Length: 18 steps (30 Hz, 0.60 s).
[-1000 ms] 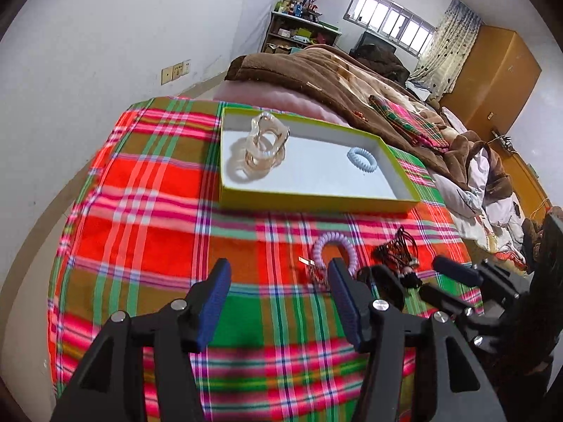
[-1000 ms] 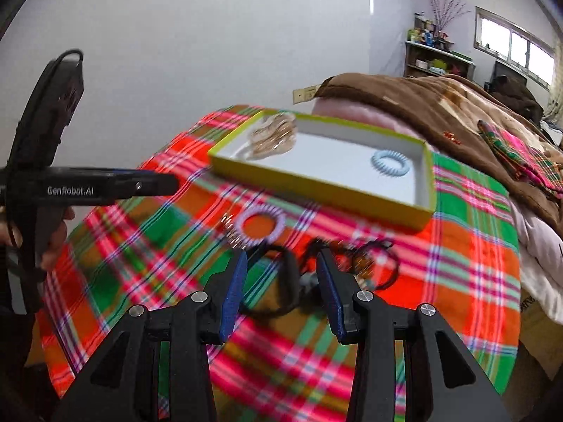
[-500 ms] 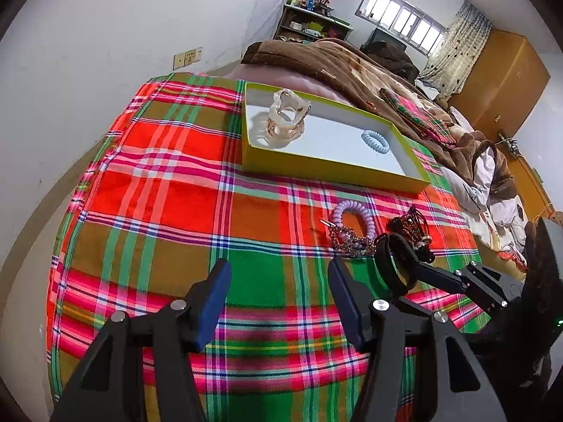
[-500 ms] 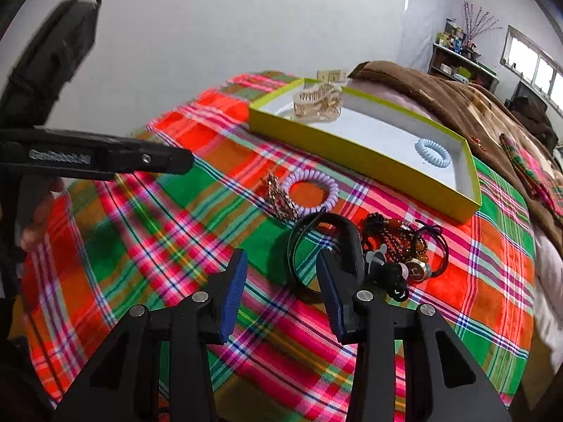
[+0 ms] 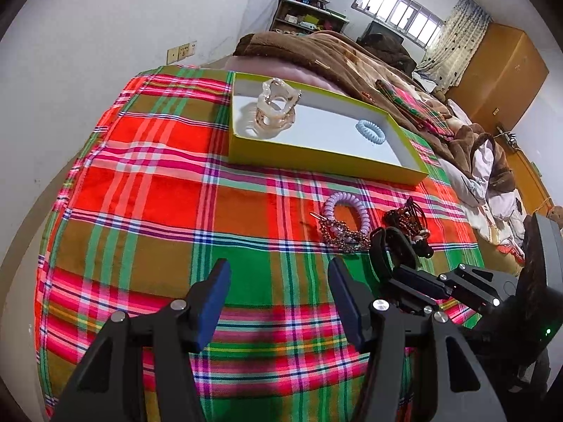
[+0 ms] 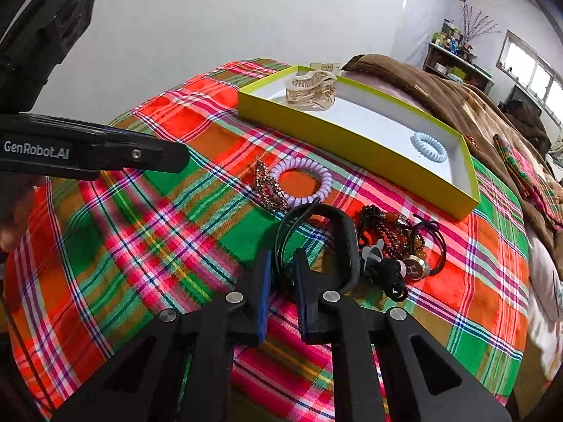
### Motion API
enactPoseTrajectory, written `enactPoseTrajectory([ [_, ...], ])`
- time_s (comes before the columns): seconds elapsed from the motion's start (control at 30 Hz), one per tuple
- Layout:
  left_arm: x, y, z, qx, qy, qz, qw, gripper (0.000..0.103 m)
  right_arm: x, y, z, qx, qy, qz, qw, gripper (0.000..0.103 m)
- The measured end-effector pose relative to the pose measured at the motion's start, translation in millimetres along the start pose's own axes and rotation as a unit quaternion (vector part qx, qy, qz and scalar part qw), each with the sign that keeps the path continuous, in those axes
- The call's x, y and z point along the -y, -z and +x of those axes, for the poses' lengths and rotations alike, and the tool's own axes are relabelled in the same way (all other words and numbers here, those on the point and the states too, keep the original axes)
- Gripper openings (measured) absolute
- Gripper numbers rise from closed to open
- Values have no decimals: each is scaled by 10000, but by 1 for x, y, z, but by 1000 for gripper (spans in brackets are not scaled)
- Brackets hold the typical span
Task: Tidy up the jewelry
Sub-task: 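Grasp the black wristband with the right tool, then grasp the gold jeweled hair clip with the left tool while the right tool holds the black wristband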
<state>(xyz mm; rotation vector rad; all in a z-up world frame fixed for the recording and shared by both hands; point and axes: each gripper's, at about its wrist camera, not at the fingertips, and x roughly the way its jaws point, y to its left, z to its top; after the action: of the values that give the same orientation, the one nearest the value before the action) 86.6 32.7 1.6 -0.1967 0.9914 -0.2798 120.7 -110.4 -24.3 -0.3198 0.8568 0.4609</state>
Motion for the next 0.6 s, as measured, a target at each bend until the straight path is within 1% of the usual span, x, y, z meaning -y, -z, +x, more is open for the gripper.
enactPoseTrajectory([
  [0.17,8,-3,4,-45,31,87,9999,59,-1,2,-3,56,-27,-172,9998,11],
  [0.33,15,-8,13,-158,118,52,9998,61,2,7,-5,117,60,-312,9994,11],
  [0.43,20,-10,17,-188,191,-19,9996,62,5,10,-8,192,-29,-263,9995,10],
  [0.5,22,-11,19,-212,231,-30,9995,62,8,12,-11,261,-162,-207,9993,8],
  [0.6,24,-13,20,-204,195,-83,9996,62,10,14,-20,431,-218,-136,9987,8],
])
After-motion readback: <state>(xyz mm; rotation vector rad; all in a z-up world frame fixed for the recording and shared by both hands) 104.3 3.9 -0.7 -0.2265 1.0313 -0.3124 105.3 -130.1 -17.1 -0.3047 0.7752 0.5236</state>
